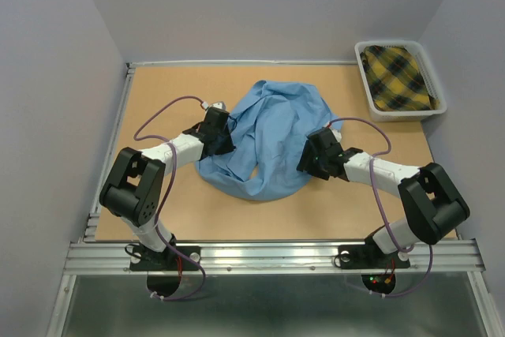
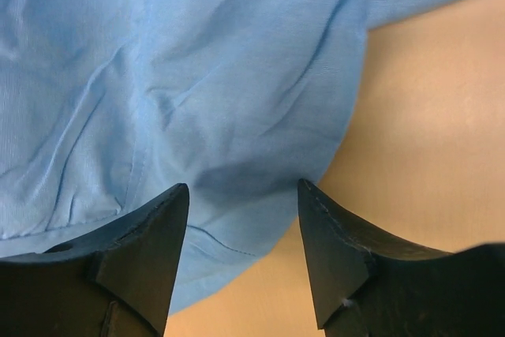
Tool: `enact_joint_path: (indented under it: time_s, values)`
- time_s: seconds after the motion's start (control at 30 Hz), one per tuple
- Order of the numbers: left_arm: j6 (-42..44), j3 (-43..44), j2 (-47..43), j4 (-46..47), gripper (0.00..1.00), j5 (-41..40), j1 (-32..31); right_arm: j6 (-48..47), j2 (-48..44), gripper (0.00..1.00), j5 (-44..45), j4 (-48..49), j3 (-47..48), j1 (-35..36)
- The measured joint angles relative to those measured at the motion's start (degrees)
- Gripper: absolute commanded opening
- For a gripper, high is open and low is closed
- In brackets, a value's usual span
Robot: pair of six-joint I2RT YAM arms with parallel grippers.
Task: Fold and stack the long sleeve shirts
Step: Flatten the shirt out
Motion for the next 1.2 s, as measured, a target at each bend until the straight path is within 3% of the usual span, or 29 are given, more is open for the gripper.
enact_joint_path:
  time_s: [0.2,0.4,0.63,0.77,0.87,1.0,1.1,1.2]
  values:
    - [6.5,9.7,0.3,-7.5,0.20,-12.2,0.9,-0.7,-0.8,0.61,-0.3,3.2,-1.8,-8.7]
    - [16.6,17.5,2.0,-11.0,0.25,-24.7,1.2,-4.9,-2.8,0.62,4.1,-0.5,-2.4,-17.9]
    - [27.5,25.2,7.5,-11.7,0.71,-34.4,1.5,-10.0,-3.5,0.65,9.3,-10.1,1.0,-18.9]
    - [29.6,27.1,5.6,-10.7,0.83,-34.9,1.6,-14.6,-6.6,0.66,7.9,-13.2,6.8,-18.6]
    - [27.5,25.8,0.4,-10.7,0.89,-32.5,1.7,-16.4,-9.5,0.66,5.6,-14.0,9.6,-15.9]
    - [20.1,18.8,-11.0,-10.1,0.89,-28.6,1.9,-17.1,-10.6,0.66,1.2,-14.6,13.1,-5.7]
    - [13.7,10.6,-19.9,-8.5,0.89,-22.9,4.5,-16.5,-6.8,0.66,-2.2,-15.0,15.7,4.7]
    - [9.5,3.0,-23.3,-7.1,0.88,-17.9,10.0,-17.0,-0.5,0.66,-4.4,-15.4,19.1,13.6]
